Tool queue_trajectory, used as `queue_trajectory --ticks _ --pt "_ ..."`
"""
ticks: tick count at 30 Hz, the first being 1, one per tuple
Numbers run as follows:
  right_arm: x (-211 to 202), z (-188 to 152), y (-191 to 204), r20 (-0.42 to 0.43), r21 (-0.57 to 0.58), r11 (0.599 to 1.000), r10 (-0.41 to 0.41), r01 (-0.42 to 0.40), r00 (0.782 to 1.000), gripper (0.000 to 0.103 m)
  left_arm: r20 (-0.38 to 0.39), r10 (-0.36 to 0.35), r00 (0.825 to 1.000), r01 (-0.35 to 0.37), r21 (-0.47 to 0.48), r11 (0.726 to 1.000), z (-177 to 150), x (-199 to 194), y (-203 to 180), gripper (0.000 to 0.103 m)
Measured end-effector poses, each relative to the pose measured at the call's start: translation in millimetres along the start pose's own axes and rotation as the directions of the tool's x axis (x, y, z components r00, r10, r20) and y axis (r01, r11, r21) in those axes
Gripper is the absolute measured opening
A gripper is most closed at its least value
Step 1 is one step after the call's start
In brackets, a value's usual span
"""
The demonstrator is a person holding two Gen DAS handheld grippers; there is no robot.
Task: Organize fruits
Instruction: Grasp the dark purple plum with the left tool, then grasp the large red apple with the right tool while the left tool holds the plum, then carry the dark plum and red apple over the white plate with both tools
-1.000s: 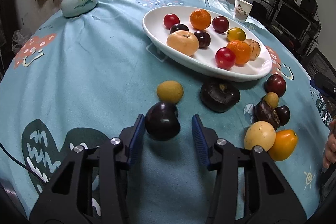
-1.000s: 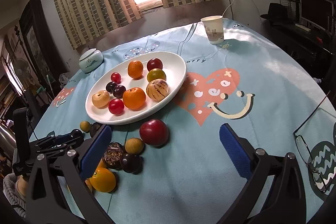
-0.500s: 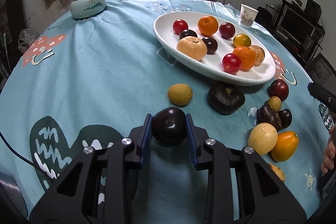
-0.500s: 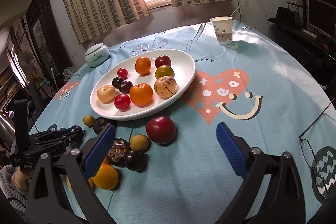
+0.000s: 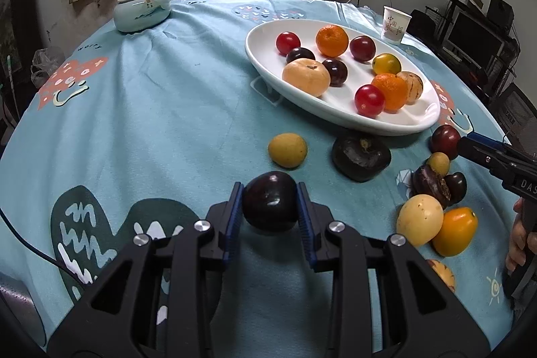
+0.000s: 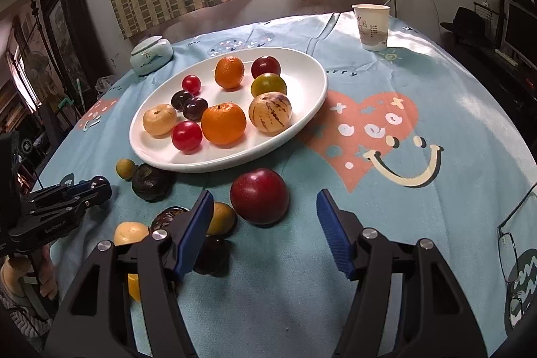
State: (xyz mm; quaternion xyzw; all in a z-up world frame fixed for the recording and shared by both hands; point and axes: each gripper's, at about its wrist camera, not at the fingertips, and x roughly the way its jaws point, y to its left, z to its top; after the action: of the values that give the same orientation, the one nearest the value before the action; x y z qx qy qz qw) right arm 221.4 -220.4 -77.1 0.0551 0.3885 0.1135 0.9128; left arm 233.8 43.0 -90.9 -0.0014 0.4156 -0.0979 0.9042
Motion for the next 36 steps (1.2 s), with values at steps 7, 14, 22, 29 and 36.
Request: queue_trajectory --ticks 7,14,22,29,36 --pt "14 3 -1 -0.041 0.003 1.000 0.017 -0.016 0.999 0.053 -0.010 0.003 1.000 -0.003 0.012 1.000 -1 3 -3 0.032" --pt "18 5 3 -0.041 -0.010 1.000 0.008 -0.008 0.999 0.043 -0.022 0.002 1.000 -0.002 0.019 1.000 -1 5 -4 0.032" --pt "14 3 15 -0.019 -0.072 0.997 -0.037 0.035 0.999 0.041 -0.024 -0.002 1.000 0.002 0.016 1.000 0 6 -4 0.032" --pt "7 1 19 0.012 -0.099 0.993 -0.068 0.069 0.998 0.041 -0.009 -0.001 1.000 0.001 0.013 1.000 -1 3 -3 0.032" --pt "-13 -4 26 0.081 -0.110 0.989 -0.090 0.098 0.993 0.041 0.046 0.016 0.999 -0.017 0.004 1.000 -7 -14 -5 0.032"
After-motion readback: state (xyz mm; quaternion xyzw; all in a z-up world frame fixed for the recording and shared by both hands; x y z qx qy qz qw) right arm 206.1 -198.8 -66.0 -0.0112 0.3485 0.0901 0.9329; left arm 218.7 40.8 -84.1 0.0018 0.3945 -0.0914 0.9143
